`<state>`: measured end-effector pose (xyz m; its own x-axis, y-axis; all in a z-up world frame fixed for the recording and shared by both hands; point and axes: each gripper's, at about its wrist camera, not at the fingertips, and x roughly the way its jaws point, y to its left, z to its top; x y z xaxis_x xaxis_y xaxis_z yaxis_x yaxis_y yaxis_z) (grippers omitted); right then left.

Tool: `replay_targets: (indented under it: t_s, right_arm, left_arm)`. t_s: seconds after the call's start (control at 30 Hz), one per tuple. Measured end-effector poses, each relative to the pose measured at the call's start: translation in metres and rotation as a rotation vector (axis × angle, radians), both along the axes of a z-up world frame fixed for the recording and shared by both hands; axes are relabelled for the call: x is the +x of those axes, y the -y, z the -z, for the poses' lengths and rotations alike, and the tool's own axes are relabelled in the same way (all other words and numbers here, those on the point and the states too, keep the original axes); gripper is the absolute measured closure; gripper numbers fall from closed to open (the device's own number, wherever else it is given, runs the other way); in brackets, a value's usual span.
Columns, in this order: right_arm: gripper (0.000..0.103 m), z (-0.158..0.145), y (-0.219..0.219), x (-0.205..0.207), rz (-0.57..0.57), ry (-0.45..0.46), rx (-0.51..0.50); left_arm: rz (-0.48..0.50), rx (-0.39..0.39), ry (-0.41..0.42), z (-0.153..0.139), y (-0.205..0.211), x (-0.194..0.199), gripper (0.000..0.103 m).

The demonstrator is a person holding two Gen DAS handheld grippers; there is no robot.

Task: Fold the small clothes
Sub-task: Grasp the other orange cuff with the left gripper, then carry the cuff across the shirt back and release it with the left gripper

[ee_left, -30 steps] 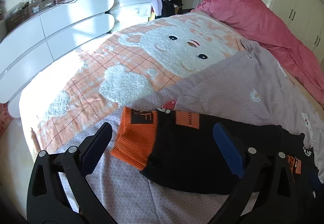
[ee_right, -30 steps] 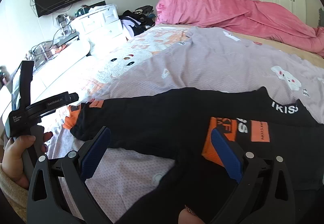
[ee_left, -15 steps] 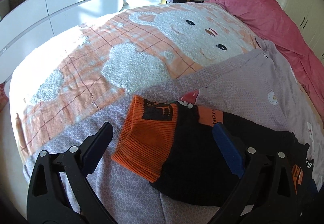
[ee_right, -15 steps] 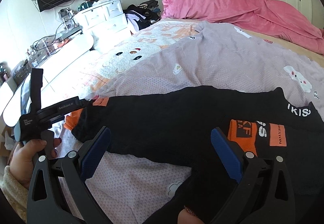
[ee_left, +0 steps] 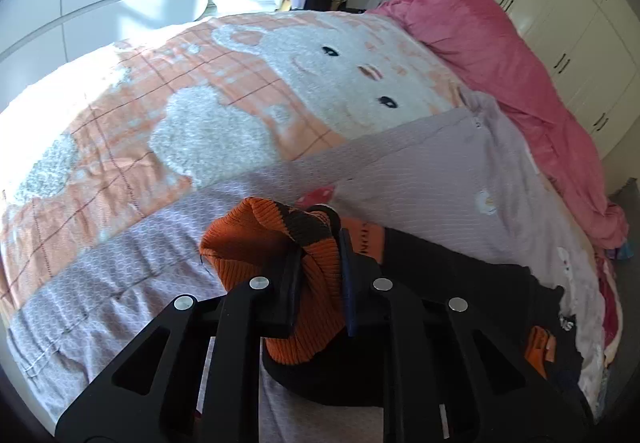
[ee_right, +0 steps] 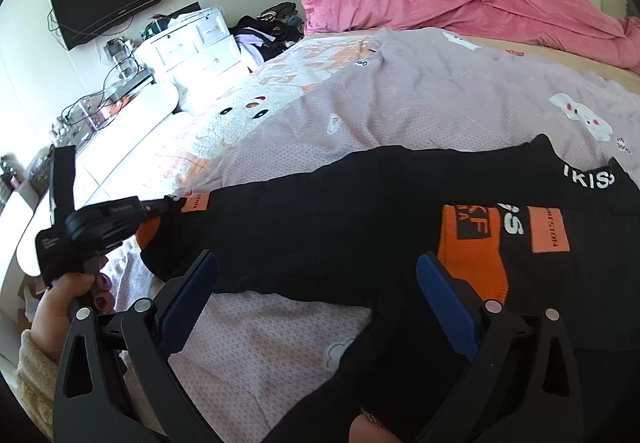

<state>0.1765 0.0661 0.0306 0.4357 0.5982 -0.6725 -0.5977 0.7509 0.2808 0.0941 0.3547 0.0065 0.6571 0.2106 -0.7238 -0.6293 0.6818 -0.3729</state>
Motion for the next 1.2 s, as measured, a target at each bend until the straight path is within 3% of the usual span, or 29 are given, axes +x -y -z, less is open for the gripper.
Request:
replay_targets:
  t_s: [0.27, 0.63, 0.77, 0.97, 1.2]
  right_arm:
    - [0.005, 0.003, 0.046, 0.000, 0.085, -0.032, 0.046]
    - [0.004, 0.014, 0.114, -0.005, 0.222, -0.072, 0.092]
    - [0.004, 0.014, 0.131, -0.007, 0.258, -0.077, 0.104]
    - [0.004, 0.012, 0.156, -0.005, 0.314, -0.086, 0.127]
    - [0.004, 0.013, 0.183, -0.003, 0.380, -0.092, 0.135]
  left_arm:
    - [0.148, -0.042, 0.179, -0.029, 0.033, 0.002, 0.094]
    - [0.353, -0.039, 0.321, -0.058, 0.088, 0.013, 0.095]
    - [0.422, -0.012, 0.340, -0.065, 0.111, 0.017, 0.095]
    - [0.525, 0.094, 0.342, -0.075, 0.156, 0.023, 0.095]
    - [0.648, 0.105, 0.336, -0.072, 0.199, 0.032, 0.095]
